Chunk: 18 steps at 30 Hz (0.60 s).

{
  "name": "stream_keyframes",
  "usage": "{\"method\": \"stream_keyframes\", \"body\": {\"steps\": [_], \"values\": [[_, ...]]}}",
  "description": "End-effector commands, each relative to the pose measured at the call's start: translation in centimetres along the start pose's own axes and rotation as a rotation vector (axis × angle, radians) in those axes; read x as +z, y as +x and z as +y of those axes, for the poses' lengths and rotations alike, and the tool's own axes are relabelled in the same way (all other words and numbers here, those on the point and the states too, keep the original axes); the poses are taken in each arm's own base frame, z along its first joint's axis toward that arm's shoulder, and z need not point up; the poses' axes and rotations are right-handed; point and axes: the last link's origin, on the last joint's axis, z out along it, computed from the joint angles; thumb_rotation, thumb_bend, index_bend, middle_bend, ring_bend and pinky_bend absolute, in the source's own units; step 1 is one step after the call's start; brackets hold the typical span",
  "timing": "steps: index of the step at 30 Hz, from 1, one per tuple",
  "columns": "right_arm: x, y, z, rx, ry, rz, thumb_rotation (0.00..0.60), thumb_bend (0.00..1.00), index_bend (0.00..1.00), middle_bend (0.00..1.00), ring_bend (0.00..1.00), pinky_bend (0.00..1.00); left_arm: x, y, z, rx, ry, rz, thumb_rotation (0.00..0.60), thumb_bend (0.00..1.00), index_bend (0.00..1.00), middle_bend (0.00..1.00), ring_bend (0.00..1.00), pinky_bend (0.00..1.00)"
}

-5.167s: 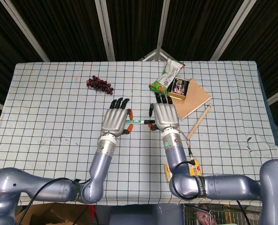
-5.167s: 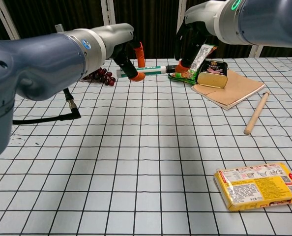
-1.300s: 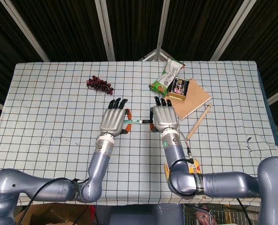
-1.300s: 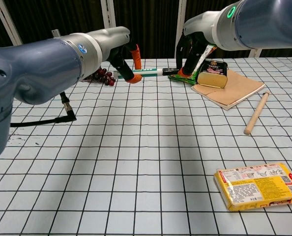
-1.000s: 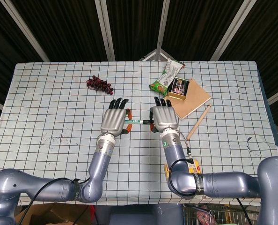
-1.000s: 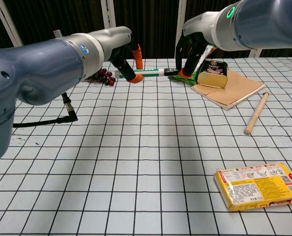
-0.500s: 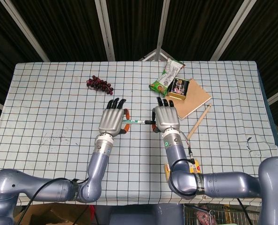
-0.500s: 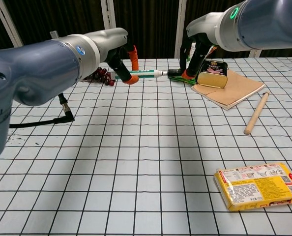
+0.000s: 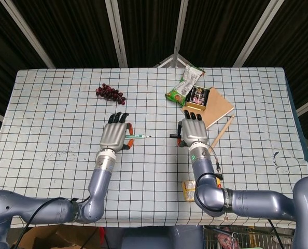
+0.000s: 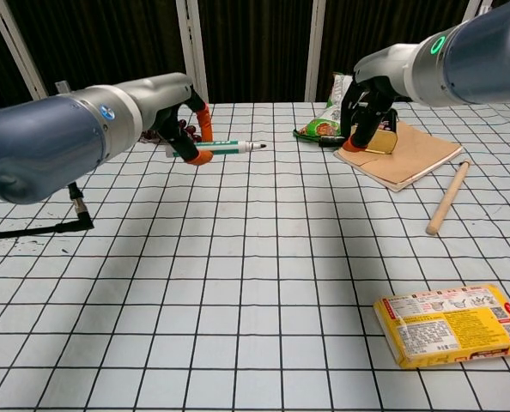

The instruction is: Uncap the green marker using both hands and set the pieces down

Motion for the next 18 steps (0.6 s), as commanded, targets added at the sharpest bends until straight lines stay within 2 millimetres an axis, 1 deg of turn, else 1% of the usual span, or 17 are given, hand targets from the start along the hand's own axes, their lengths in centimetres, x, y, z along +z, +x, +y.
{"method": "stream_keyframes", "body": {"steps": [1,4,7,10,11,13,14,16,18], "values": [[0.6,-0.9,0.5,0.024,-0.003,-0.018,0.6,0.4,0.66,0.0,0.01,0.0,0.6,-1.4,-1.6,-0.011,0.021,-0.031,0.6,0.66,0.65,0.08,0.0,0.0],[1.0,-1.7,0.6,0.044,0.0,-0.032,0.6,0.4,0.63,0.0,0.01,0.0,1.0,-2.1,-1.9,-0.038,0.011,-0.038,0.6,0.66,0.62,0.08,0.0,0.0],[1.3,-2.4,0.6,0.056,0.005,-0.047,0.6,0.39,0.58,0.0,0.01,0.0,1.3,-2.7,-2.1,-0.053,0.001,-0.044,0.6,0.65,0.59,0.07,0.0,0.0],[1.6,-3.1,0.6,0.055,0.007,-0.061,0.6,0.39,0.47,0.0,0.01,0.0,1.5,-3.0,-2.2,-0.051,-0.006,-0.043,0.6,0.64,0.51,0.06,0.0,0.0],[1.7,-3.3,0.5,0.055,0.007,-0.066,0.6,0.39,0.45,0.0,0.01,0.0,1.5,-3.1,-2.3,-0.054,-0.009,-0.044,0.6,0.63,0.47,0.05,0.0,0.0],[1.8,-3.9,0.5,0.055,0.006,-0.084,0.6,0.31,0.38,0.0,0.0,0.0,1.4,-3.1,-2.3,-0.062,-0.014,-0.045,0.6,0.6,0.38,0.03,0.0,0.0],[1.9,-4.0,0.5,0.056,0.006,-0.089,0.6,0.28,0.35,0.0,0.0,0.0,1.4,-3.0,-2.3,-0.065,-0.017,-0.044,0.6,0.59,0.35,0.03,0.0,0.0],[2.0,-4.2,0.5,0.062,0.004,-0.092,0.6,0.18,0.28,0.0,0.0,0.0,1.3,-3.0,-2.4,-0.068,-0.02,-0.049,0.6,0.55,0.28,0.01,0.0,0.0],[2.1,-4.4,0.5,0.073,0.003,-0.096,0.6,0.12,0.22,0.0,0.0,0.0,1.0,-2.8,-2.6,-0.063,-0.023,-0.059,0.6,0.48,0.22,0.0,0.0,0.0]]}}
